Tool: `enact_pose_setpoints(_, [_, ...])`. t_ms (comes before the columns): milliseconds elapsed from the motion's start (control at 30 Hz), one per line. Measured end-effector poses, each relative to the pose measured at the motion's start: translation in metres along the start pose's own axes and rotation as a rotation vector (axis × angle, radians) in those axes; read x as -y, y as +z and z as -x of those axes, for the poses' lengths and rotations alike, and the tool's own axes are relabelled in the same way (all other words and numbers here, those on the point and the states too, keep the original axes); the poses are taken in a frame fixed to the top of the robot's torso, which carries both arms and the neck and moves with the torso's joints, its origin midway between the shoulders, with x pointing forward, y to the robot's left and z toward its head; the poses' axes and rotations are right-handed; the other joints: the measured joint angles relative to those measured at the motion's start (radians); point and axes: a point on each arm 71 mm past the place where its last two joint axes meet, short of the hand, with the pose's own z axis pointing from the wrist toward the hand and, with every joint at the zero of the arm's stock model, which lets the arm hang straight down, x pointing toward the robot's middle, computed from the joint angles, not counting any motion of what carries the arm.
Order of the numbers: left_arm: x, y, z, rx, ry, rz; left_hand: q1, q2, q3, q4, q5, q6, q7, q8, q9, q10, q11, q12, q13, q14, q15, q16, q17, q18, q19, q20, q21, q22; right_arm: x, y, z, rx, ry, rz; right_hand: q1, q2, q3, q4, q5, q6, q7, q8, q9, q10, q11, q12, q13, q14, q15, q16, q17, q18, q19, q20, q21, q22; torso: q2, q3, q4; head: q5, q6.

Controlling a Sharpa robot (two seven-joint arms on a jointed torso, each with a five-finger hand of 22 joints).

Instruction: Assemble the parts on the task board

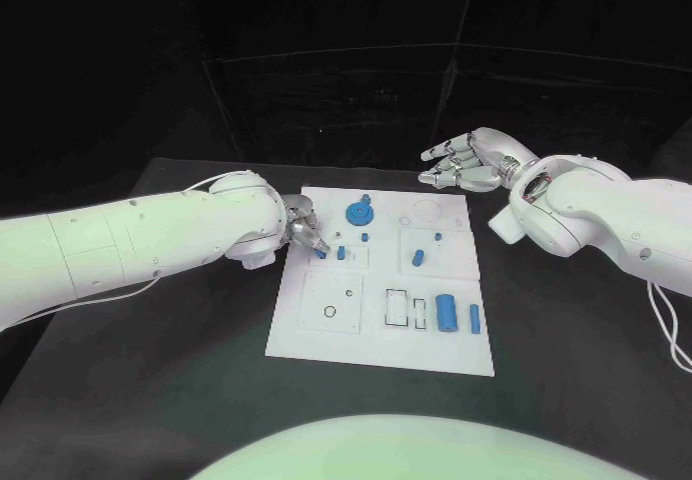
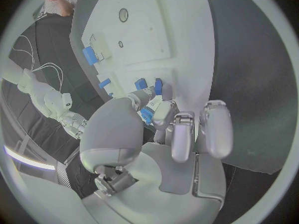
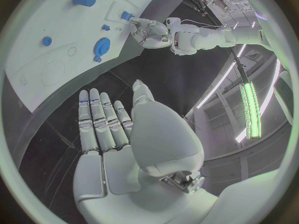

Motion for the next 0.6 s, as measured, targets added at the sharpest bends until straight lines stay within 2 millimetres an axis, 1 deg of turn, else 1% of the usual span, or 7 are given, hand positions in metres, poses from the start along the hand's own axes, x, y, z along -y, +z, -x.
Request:
enact_pose_setpoints(267, [0.0004,0.0010,0.0009,-0.005,0.004,0.002,-0.011,-0.003,-0.025,0.011,0.000,0.003,-0.003,0.004,0.002,0.000,0.000,0.000,0.000,0.000,0.000,0.000,0.000,0.000,0.000,0.000,0.000,0.000,-0.0002,0.0000,-0.0002,-0.001,0.000,0.000,0.000,0.000,0.000,0.000,0.000,0.000,0.000,0.000,0.000,0.000,0.000,0.000,0.000,0.000,0.000,0.000,0.000,0.000,0.000,0.000,0.000,0.000,0.000,-0.0007,0.0004,-0.002,-0.002])
enact_pose_setpoints(300, [0.0004,0.0011,0.0009,-0.006,0.005,0.003,-0.014,-0.006,-0.028,0.014,0.001,0.005,-0.005,0.004,0.002,0.002,-0.002,0.000,0.000,-0.002,-0.002,0.000,0.000,0.000,0.000,0.000,0.000,0.000,-0.0002,0.0000,-0.0002,-0.001,0.000,0.000,0.000,0.000,0.000,0.000,0.000,0.000,0.000,0.000,0.000,0.000,0.000,0.000,0.000,0.000,0.000,0.000,0.000,0.000,0.000,0.000,0.000,0.000,0.000,-0.0008,0.0007,-0.003,-0.002])
enact_pose_setpoints(333, [0.0004,0.0012,0.0009,-0.006,0.005,0.003,-0.017,-0.004,-0.035,0.016,0.001,0.006,-0.005,0.004,0.002,0.002,-0.002,0.000,0.000,-0.004,-0.004,0.000,0.000,0.000,0.000,0.000,0.000,0.000,-0.0002,0.0000,-0.0002,-0.001,0.000,0.000,0.000,0.000,0.000,0.000,0.000,0.002,0.002,0.000,0.000,0.000,0.000,0.000,0.000,0.000,0.000,0.000,0.000,0.000,0.000,0.000,0.000,0.000,0.000,-0.0008,0.0010,-0.003,-0.002])
enact_pose_setpoints(367, [0.0004,0.0012,0.0009,-0.006,0.005,0.003,-0.023,-0.003,-0.045,0.019,0.000,0.007,-0.007,0.004,0.002,0.002,-0.002,0.000,0.000,-0.004,-0.004,0.000,0.000,0.000,0.000,0.000,0.000,0.000,-0.0002,0.0000,-0.0003,-0.001,0.000,0.000,0.000,0.000,0.000,0.000,0.000,0.004,0.004,0.000,0.000,0.000,0.000,0.000,0.000,0.000,0.000,0.000,0.000,0.000,0.000,0.000,-0.001,0.000,0.000,-0.0008,0.0010,-0.003,-0.002])
enact_pose_setpoints(433, [0.0006,0.0014,0.0007,-0.007,0.006,0.003,-0.032,-0.009,-0.071,0.030,-0.003,0.010,-0.010,0.004,0.003,0.002,-0.002,0.000,0.001,-0.004,-0.004,0.000,0.000,0.000,0.003,-0.003,0.000,0.000,-0.0003,0.0001,-0.0004,-0.001,0.000,0.001,0.000,0.000,0.000,0.000,0.000,0.004,0.004,0.000,0.000,0.000,0.000,0.000,0.000,0.000,0.000,0.000,0.000,0.000,0.000,0.000,-0.004,0.000,0.000,-0.0008,0.0013,-0.003,-0.002])
enact_pose_setpoints(533, [0.0003,0.0019,-0.0005,-0.010,0.007,0.006,-0.053,-0.006,-0.119,0.051,-0.004,0.020,-0.009,0.004,0.003,0.002,-0.002,0.000,0.002,-0.004,-0.004,0.000,0.000,0.000,0.003,-0.003,0.000,0.000,-0.0004,0.0001,-0.0005,-0.001,0.000,0.001,0.000,0.000,0.000,0.000,0.000,0.004,0.004,0.000,0.000,0.000,0.000,0.000,0.000,0.000,0.000,0.000,0.000,0.000,0.000,0.000,-0.004,-0.001,0.000,-0.0008,0.0014,-0.003,-0.002])
enact_pose_setpoints(600, [-0.0006,0.0024,-0.0017,-0.012,0.008,0.009,-0.055,-0.007,-0.150,0.064,-0.004,0.020,-0.009,0.004,0.002,0.002,-0.002,0.000,0.003,-0.004,-0.004,0.000,0.000,0.000,0.003,-0.003,0.000,0.000,-0.0005,0.0002,-0.0005,-0.001,0.000,0.001,0.000,0.000,0.000,0.000,0.000,0.004,0.004,0.000,0.000,0.000,0.000,0.000,0.000,0.000,0.000,0.000,0.000,0.000,0.000,0.000,-0.004,-0.001,0.000,-0.0008,0.0014,-0.003,-0.003])
